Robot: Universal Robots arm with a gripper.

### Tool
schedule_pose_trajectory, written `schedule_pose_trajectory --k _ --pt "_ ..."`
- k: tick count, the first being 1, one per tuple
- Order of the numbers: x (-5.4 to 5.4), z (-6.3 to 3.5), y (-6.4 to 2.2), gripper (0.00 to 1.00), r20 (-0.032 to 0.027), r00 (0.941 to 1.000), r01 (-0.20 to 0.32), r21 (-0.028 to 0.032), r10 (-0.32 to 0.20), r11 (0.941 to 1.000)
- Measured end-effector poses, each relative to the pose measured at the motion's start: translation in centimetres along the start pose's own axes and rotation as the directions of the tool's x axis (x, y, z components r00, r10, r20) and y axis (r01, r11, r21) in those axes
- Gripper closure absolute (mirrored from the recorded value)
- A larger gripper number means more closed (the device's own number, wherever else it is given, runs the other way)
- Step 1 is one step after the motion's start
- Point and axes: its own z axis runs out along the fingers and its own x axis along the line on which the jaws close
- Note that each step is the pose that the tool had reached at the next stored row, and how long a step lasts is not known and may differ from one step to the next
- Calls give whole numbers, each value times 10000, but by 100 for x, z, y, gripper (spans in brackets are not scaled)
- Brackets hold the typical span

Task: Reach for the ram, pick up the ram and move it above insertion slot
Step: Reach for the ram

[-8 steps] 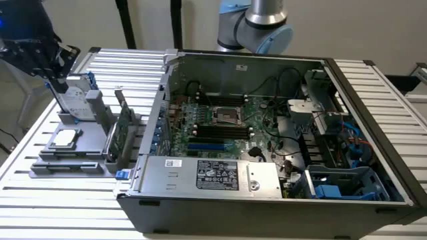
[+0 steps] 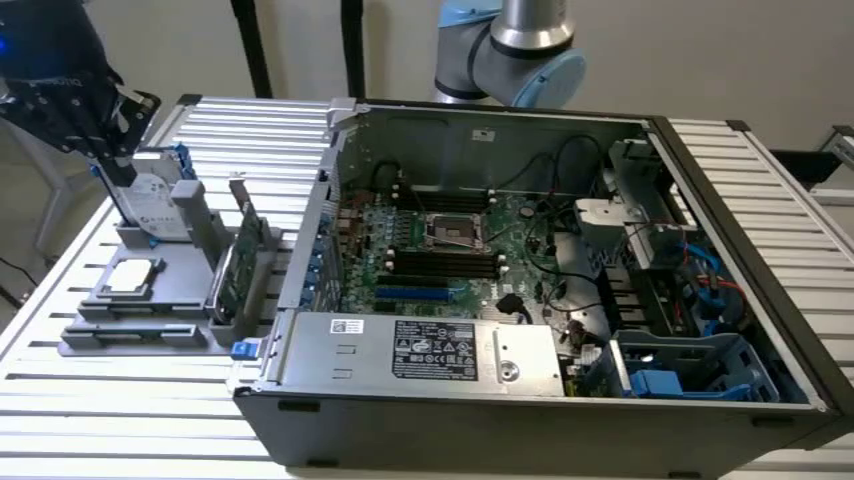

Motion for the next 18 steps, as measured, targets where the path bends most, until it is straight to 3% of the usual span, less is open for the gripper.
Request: schedule_pose_trajectory --k 6,13,18 --pt "1 -2 -13 89 -2 10000 -1 1 1 10000" --pt "69 -10 -235 89 -2 10000 8 1 -8 10000" --pt "141 -10 -334 89 -2 10000 50 0 -50 10000"
